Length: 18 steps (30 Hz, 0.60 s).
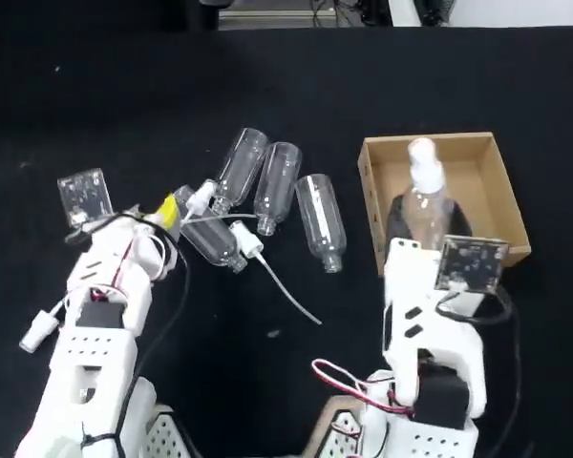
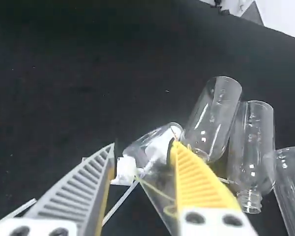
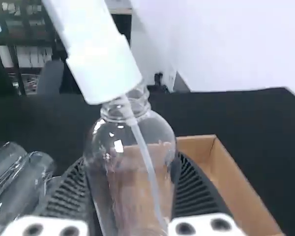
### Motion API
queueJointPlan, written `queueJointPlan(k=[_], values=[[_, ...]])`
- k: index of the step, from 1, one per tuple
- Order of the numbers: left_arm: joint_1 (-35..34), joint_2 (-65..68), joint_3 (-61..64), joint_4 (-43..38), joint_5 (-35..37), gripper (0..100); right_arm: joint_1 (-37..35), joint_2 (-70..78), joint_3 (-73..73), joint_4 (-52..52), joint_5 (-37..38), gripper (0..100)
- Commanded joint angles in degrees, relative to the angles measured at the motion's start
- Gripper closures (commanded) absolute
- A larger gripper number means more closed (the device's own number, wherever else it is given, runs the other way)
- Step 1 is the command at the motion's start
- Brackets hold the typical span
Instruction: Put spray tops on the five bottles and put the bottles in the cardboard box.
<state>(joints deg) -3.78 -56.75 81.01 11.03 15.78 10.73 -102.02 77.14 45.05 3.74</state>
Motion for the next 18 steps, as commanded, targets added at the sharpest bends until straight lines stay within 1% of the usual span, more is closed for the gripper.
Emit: queueJointPlan(k=[1, 3, 6, 9, 12, 15, 16, 18], values=[[0.9, -0.1, 3.0, -8.5, 0.4, 83, 1.3, -0.3, -6.5, 0.0, -0.3, 98.7], [0.9, -0.1, 4.1, -10.2, 0.4, 83, 1.3, -0.2, -9.0, -0.4, 0.1, 98.7], [0.9, 0.1, 4.4, -10.6, 0.4, 83, 1.3, 1.3, -13.6, -0.5, 0.1, 98.7], [0.9, 0.1, 5.1, -10.9, 0.4, 83, 1.3, 7.5, -18.6, -4.1, 0.1, 98.7], [0.9, 0.0, 5.3, -10.9, 0.4, 83, 1.1, 17.5, -21.6, -12.1, -0.4, 98.7], [0.9, 0.0, 5.3, -10.9, 0.4, 83, 1.3, 28.4, -21.5, -25.3, -0.3, 98.7], [0.9, 0.2, 5.3, -10.9, 0.4, 83, 1.9, 31.9, -21.7, -29.3, 0.1, 98.7], [1.0, 0.4, 5.3, -11.0, 0.4, 83, 5.9, 37.8, -22.2, -35.8, 0.2, 98.7]])
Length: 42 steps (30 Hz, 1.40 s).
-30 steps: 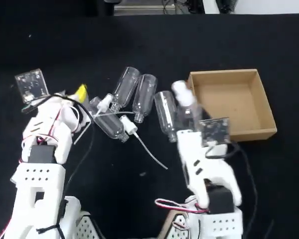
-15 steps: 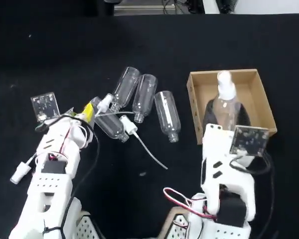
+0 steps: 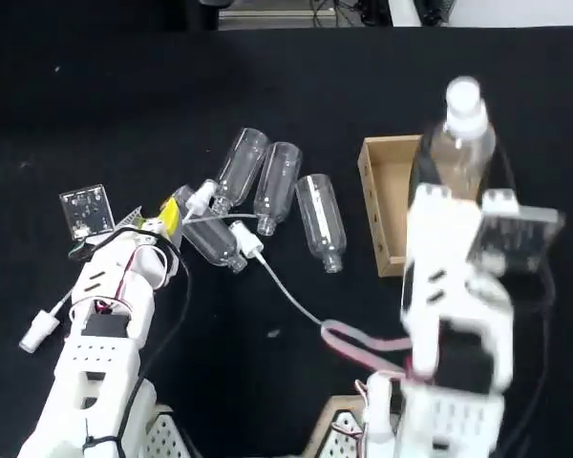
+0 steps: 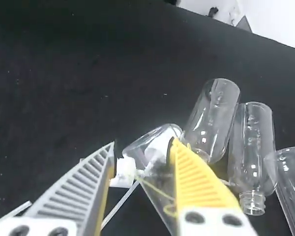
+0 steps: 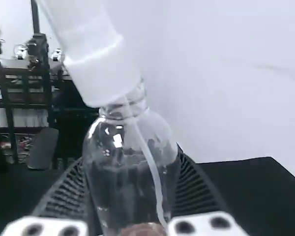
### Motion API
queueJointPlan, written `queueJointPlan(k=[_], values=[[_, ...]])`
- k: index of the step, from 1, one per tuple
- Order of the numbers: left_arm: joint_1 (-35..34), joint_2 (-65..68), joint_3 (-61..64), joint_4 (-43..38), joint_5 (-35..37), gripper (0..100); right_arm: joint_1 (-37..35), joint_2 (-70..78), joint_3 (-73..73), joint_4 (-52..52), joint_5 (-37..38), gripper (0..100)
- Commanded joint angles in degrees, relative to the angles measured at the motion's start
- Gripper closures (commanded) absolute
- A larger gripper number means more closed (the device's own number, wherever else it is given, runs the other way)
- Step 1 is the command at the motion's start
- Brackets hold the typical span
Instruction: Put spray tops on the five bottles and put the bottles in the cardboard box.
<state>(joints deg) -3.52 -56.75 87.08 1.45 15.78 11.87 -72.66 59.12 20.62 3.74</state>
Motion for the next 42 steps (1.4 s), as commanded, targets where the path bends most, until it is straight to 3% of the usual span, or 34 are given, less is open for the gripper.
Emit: queueJointPlan(k=[1, 9, 12, 24, 31, 42], values=[[0.7, 0.4, -0.7, -1.4, 0.4, 83, 6.9, 11.0, -5.0, -13.5, 0.2, 98.7], [0.7, 0.0, -0.7, -1.4, 0.4, 83, 26.3, 29.5, -13.4, -16.9, 0.3, 98.7], [0.7, 0.0, -0.7, -1.4, 0.4, 83, 31.7, 36.9, -14.4, -23.3, 0.3, 98.7], [0.7, 0.0, -0.7, -1.4, 0.4, 83, 36.7, 62.9, -14.5, -53.8, 0.3, 98.7], [0.8, 0.0, -0.8, -1.4, 0.4, 83, 33.0, 64.1, -15.3, -52.1, -0.4, 98.7], [0.7, 0.0, -0.8, -1.4, 0.4, 83, 10.4, 57.4, -14.8, -39.6, 0.2, 98.7]])
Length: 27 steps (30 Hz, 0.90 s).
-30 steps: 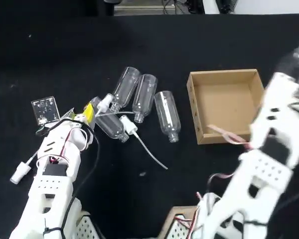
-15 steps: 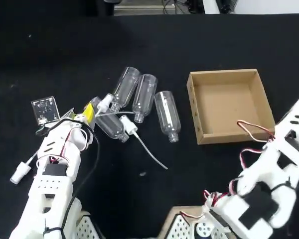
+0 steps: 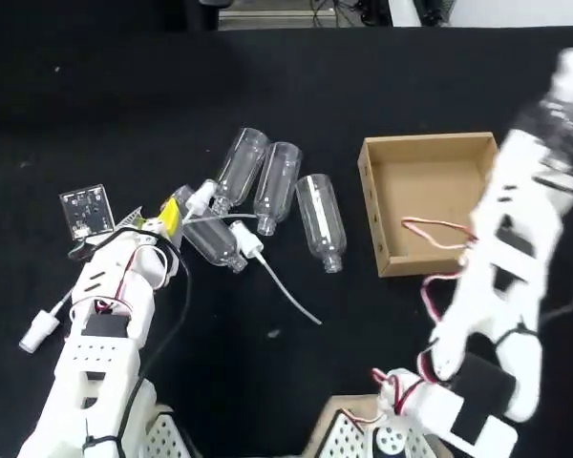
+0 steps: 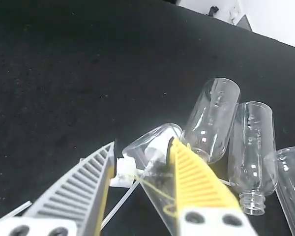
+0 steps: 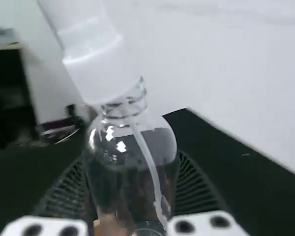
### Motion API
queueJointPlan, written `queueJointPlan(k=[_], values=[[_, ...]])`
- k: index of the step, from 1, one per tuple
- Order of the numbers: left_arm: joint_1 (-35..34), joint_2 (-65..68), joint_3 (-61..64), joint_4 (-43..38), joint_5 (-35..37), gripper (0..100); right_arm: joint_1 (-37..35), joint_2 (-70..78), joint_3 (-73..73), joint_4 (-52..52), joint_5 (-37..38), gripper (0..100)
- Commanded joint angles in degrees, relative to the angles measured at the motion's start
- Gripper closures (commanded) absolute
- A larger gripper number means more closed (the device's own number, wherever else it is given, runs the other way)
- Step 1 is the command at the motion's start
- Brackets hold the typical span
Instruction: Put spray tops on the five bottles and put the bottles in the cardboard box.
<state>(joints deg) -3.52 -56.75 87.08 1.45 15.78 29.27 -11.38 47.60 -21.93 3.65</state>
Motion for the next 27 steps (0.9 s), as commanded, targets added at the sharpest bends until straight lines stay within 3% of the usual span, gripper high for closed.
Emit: queueJointPlan(k=[1, 6, 12, 20, 24, 27], values=[[0.7, 0.0, -0.9, -1.4, 0.4, 83, -9.3, -3.8, -3.3, 4.1, 0.3, 98.7], [0.7, 0.0, -0.9, -1.4, 0.4, 83, -15.9, -1.5, -3.2, 5.7, 0.3, 98.7], [0.7, 0.0, -1.0, -1.4, 0.4, 83, -16.3, 4.2, -1.4, 0.3, 0.4, 98.8], [0.7, 0.0, -1.1, -1.4, 0.3, 83, -16.9, 13.1, 12.1, -35.9, -0.3, 98.8], [0.7, 0.0, -1.2, -1.4, 0.3, 83, -17.9, 16.4, 15.7, -42.1, -0.4, 98.8], [0.7, 0.0, -1.2, -1.4, 0.2, 83, -17.8, 18.4, 15.5, -46.3, -5.8, 98.8]])
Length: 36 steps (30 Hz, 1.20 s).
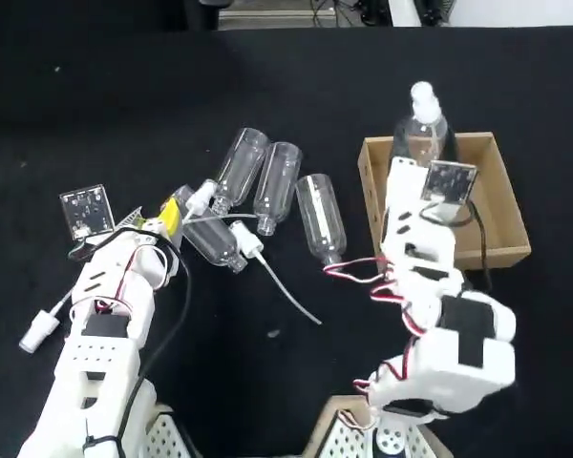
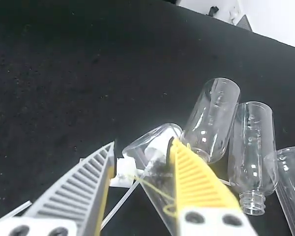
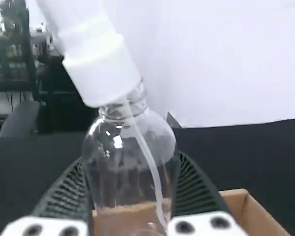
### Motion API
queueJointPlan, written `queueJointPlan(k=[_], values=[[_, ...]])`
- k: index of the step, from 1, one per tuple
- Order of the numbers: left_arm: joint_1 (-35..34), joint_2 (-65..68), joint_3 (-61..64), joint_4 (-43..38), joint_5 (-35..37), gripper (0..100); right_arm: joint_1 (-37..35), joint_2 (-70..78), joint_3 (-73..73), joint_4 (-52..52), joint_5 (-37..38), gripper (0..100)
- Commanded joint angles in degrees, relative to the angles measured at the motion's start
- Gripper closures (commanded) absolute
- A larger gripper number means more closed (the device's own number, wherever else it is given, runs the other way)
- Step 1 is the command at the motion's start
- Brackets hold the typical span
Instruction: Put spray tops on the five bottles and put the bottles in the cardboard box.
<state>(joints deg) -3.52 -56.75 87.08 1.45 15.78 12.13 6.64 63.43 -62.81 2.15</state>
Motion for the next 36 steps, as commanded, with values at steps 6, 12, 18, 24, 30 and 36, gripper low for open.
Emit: queueJointPlan(k=[6, 12, 18, 24, 30, 36], values=[[0.7, 0.0, -1.2, -1.4, 0.1, 83, -0.8, 5.4, -2.7, -7.4, -10.5, 98.8], [0.7, 0.0, -1.3, -1.4, 0.1, 83, -1.1, 9.9, -3.9, -7.4, -10.5, 98.8], [0.7, 0.0, -1.3, -1.4, 0.1, 83, -1.1, 12.4, -7.0, -7.4, -10.6, 98.8], [0.7, 0.0, -1.3, -1.4, 0.1, 83, -1.2, 17.3, -10.6, -7.7, -10.6, 98.7], [0.7, 0.0, -1.3, -1.4, 0.0, 83, -3.3, 18.9, -10.4, -7.5, -10.4, 98.7], [0.7, 0.0, -1.3, -1.4, 0.0, 83, -5.5, 18.9, -10.4, -7.4, -10.4, 98.7]])
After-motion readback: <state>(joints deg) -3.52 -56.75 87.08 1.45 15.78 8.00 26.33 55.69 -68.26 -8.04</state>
